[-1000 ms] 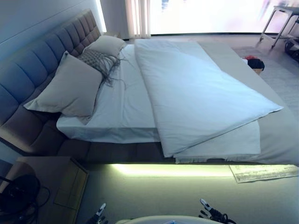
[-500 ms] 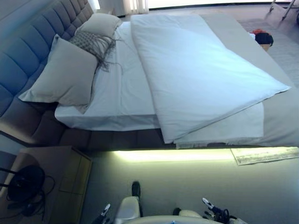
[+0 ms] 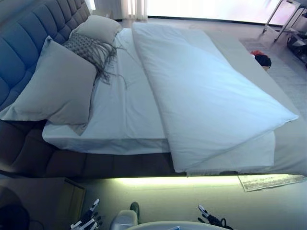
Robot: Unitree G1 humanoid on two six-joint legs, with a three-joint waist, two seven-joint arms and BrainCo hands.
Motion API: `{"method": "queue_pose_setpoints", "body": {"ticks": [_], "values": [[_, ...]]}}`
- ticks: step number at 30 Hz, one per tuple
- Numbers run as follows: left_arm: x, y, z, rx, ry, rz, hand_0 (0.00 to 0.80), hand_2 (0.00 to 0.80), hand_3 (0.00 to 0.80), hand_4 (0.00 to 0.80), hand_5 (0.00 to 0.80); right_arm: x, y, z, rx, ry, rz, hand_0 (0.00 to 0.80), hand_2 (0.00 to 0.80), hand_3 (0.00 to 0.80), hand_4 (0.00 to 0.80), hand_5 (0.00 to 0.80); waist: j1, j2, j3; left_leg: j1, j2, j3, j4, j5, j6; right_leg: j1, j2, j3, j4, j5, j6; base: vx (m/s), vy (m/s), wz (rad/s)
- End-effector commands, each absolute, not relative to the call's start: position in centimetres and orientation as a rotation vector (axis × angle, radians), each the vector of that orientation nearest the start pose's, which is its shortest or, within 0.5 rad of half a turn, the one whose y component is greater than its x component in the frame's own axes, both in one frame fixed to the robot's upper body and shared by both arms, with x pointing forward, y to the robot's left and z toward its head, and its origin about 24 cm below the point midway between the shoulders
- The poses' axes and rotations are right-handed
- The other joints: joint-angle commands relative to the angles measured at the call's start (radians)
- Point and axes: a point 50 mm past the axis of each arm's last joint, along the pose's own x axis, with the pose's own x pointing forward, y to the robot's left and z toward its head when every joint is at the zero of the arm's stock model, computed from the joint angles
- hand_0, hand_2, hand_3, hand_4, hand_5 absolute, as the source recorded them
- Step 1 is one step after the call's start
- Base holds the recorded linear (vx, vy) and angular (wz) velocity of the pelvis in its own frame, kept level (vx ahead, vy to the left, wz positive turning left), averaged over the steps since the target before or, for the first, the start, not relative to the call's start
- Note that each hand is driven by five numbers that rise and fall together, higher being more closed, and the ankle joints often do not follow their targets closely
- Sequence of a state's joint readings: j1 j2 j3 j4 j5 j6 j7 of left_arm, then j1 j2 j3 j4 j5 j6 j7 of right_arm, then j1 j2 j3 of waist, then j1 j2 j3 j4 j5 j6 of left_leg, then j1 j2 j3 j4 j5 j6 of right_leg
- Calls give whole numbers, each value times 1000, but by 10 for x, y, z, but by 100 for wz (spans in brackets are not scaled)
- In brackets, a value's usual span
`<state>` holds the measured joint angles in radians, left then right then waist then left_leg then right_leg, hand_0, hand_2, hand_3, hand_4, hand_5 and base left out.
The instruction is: Make the bed neatly
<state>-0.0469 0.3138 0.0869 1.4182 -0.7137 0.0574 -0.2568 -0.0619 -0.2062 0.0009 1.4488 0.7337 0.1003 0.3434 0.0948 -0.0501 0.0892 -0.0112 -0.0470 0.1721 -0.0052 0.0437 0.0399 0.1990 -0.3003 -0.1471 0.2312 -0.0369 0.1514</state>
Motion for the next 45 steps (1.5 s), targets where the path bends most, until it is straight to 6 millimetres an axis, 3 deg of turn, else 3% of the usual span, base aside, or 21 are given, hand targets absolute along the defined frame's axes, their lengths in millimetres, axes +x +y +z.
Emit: {"method": "queue_pose_setpoints", "body": {"ticks": [1, 3, 4, 7, 10, 14, 16, 18, 22, 23, 26, 27, 29, 31, 32, 34, 36, 40, 45], "values": [[57, 265, -159, -532, 1207, 491, 0, 0, 0, 0, 0, 95, -232, -160, 666, 1130, -354, 0, 0, 0, 0, 0, -11, 60, 4, -89, 48, 16, 72, -4, -17, -76, 34, -49, 132, 71, -35, 193, 107, -17], [64, 265, -158, -543, 1180, 493, 0, 0, 0, 0, 0, 93, -238, -159, 656, 1134, -385, 0, 0, 0, 0, 0, -26, 79, 22, -53, 63, 38, 62, -7, -30, -150, 60, -83, 56, 24, -57, 113, -7, -20], [69, 264, -158, -545, 1163, 485, 0, 0, 0, 0, 0, 94, -241, -158, 670, 1113, -411, 0, 0, 0, 0, 0, -35, 85, 40, -27, 63, 37, 52, -14, -38, -204, 60, -91, -17, 38, -57, 13, -107, -27], [79, 265, -156, -556, 1128, 475, 0, 0, 0, 0, 0, 100, -247, -156, 708, 1066, -446, 0, 0, 0, 0, 0, -54, 77, 60, -6, 52, 29, 35, -46, -50, -308, 28, -66, -166, 189, -12, 31, -173, -20], [82, 267, -154, -572, 1107, 483, 0, 0, 0, 0, 0, 101, -248, -155, 722, 1060, -468, 0, 0, 0, 0, 0, -60, 72, 65, 27, 63, 39, 23, -80, -61, -337, -4, -84, -247, 247, 14, 111, -185, 5], [76, 266, -156, -579, 1104, 515, 0, 0, 0, 0, 0, 92, -245, -158, 723, 1084, -471, 0, 0, 0, 0, 0, -45, 57, 58, 72, 115, 64, 51, -111, -79, -288, -72, -130, -237, 263, 30, 173, -375, 13], [72, 269, -156, -557, 1105, 528, 0, 0, 0, 0, 0, 95, -242, -158, 719, 1082, -437, 0, 0, 0, 0, 0, -36, 42, 53, 65, 163, 52, 98, -116, -98, -259, -89, -121, -174, 235, 33, 145, -509, 16], [70, 271, -155, -537, 1107, 529, 0, 0, 0, 0, 0, 99, -240, -157, 717, 1073, -418, 0, 0, 0, 0, 0, -43, 37, 50, 58, 201, 27, 122, -110, -115, -246, -59, -94, -144, 175, 36, 146, -496, 15], [63, 270, -157, -551, 1098, 538, 0, 0, 0, 0, 0, 114, -237, -154, 673, 1064, -345, 0, 0, 0, 0, 0, -47, 41, 36, 104, 281, 15, 56, -32, -149, -213, 16, -133, -137, 108, 17, 115, -433, 30], [63, 267, -157, -560, 1092, 532, 0, 0, 0, 0, 0, 116, -239, -153, 654, 1063, -336, 0, 0, 0, 0, 0, -50, 46, 31, 116, 295, 22, 14, -5, -156, -200, 37, -141, -152, 101, 4, 57, -253, 6], [70, 260, -158, -562, 1090, 472, 0, 0, 0, 0, 0, 117, -248, -150, 654, 1040, -366, 0, 0, 0, 0, 0, -61, 62, 21, 112, 319, 107, -46, 77, -188, -162, 80, -198, -194, 82, -24, -22, -171, 10], [74, 255, -159, -556, 1097, 433, 0, 0, 0, 0, 0, 117, -251, -150, 661, 1028, -392, 0, 0, 0, 0, 0, -66, 65, 22, 102, 307, 125, -23, 73, -194, -148, 89, -222, -204, 76, -30, -80, -130, 32], [80, 246, -160, -570, 1088, 380, 0, 0, 0, 0, 0, 119, -255, -148, 654, 1011, -414, 0, 0, 0, 0, 0, -60, 62, 21, 79, 232, 103, 34, 5, -182, -140, 91, -230, -231, 86, -31, -75, -67, 39], [80, 239, -161, -600, 1074, 353, 0, 0, 0, 0, 0, 123, -258, -146, 632, 1015, -399, 0, 0, 0, 0, 0, -43, 63, 23, 58, 116, 29, 83, -74, -153, -127, 105, -198, -262, 94, -32, -29, 0, 12], [79, 238, -161, -610, 1067, 351, 0, 0, 0, 0, 0, 124, -258, -146, 623, 1022, -391, 0, 0, 0, 0, 0, -35, 70, 25, 55, 78, -12, 67, -78, -139, -125, 119, -179, -264, 94, -32, -27, 25, -16], [79, 240, -160, -601, 1071, 344, 0, 0, 0, 0, 0, 124, -255, -147, 615, 1038, -387, 0, 0, 0, 0, 0, -42, 78, 24, 78, 71, -11, 1, -54, -119, -136, 140, -159, -265, 99, -34, -52, 39, -46], [84, 242, -159, -585, 1067, 348, 0, 0, 0, 0, 0, 124, -252, -148, 639, 1043, -380, 0, 0, 0, 0, 0, -42, 77, 23, 99, 51, -36, -56, -38, -103, -133, 157, -145, -296, 120, -32, -75, 21, -37], [89, 245, -158, -567, 1052, 362, 0, 0, 0, 0, 0, 118, -245, -151, 645, 1075, -355, 0, 0, 0, 0, 0, -50, 69, 12, 114, 35, -28, -82, -51, -82, -171, 160, -135, -318, 154, -21, -65, 51, -3], [88, 250, -157, -552, 1075, 346, 0, 0, 0, 0, 0, 111, -246, -153, 648, 1073, -369, 0, 0, 0, 0, 0, -63, 57, 13, 116, 34, 14, -82, -59, -68, -174, 161, -145, -301, 153, -14, -31, 71, -5]]}}
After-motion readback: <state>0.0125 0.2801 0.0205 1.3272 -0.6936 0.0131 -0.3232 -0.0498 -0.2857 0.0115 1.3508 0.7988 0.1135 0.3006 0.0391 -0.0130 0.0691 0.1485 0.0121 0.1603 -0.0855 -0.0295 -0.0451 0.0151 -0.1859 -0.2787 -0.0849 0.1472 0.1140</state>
